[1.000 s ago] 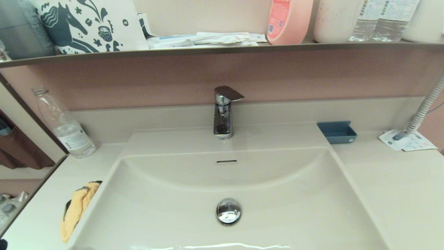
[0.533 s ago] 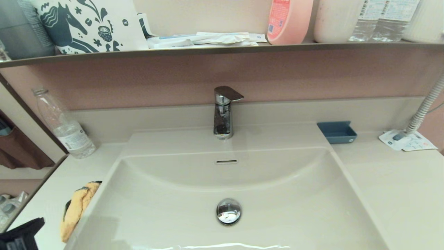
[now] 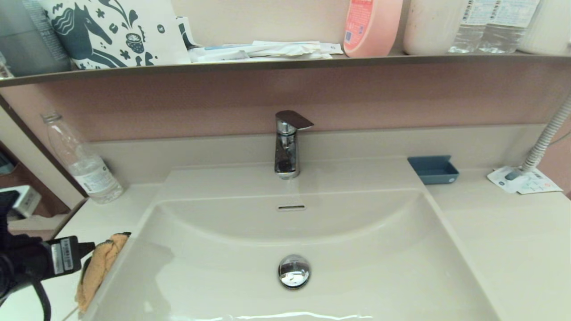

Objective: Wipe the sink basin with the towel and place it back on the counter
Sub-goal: Pick up the cloth

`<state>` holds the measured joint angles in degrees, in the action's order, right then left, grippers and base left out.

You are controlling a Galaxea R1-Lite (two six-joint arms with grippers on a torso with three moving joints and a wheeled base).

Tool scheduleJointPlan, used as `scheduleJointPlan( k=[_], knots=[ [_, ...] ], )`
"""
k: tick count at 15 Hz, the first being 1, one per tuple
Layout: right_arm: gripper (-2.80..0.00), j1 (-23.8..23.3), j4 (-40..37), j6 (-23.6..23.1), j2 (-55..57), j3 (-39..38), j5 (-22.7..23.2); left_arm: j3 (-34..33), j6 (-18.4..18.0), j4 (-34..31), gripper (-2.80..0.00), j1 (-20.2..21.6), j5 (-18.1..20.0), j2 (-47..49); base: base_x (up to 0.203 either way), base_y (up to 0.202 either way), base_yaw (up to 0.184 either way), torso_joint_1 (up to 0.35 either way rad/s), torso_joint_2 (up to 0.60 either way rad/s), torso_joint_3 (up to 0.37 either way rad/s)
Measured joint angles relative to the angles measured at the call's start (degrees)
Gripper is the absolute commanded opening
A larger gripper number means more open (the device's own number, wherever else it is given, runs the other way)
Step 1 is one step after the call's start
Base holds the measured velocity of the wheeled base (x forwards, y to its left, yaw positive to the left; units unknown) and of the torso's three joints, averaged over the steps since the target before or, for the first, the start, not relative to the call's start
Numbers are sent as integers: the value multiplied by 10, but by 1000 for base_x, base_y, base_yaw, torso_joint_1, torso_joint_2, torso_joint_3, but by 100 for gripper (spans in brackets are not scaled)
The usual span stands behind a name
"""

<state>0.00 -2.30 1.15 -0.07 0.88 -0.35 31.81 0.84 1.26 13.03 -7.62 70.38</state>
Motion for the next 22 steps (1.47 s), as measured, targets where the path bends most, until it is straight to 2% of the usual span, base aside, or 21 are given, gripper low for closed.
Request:
scheduleJointPlan(
  k=[4,9,11,13,15,17,22],
  knots=[
    [-280,0,0,0,0,0,0,-3,4,-2,0,2,15,34,0,0,0,0,0,0],
    [-280,0,0,0,0,0,0,21,54,-9,0,2,27,54,0,0,0,0,0,0],
    [-280,0,0,0,0,0,0,51,63,-37,0,2,26,50,0,0,0,0,0,0],
    [-280,0,0,0,0,0,0,75,68,-100,0,2,28,34,0,0,0,0,0,0],
    [-280,0,0,0,0,0,0,83,96,-137,0,1,27,20,0,0,0,0,0,0],
    [-280,0,0,0,0,0,0,80,107,-171,0,1,28,8,0,0,0,0,0,0],
    [-280,0,0,0,0,0,0,58,123,-180,0,1,37,11,0,0,0,0,0,0]
  ],
)
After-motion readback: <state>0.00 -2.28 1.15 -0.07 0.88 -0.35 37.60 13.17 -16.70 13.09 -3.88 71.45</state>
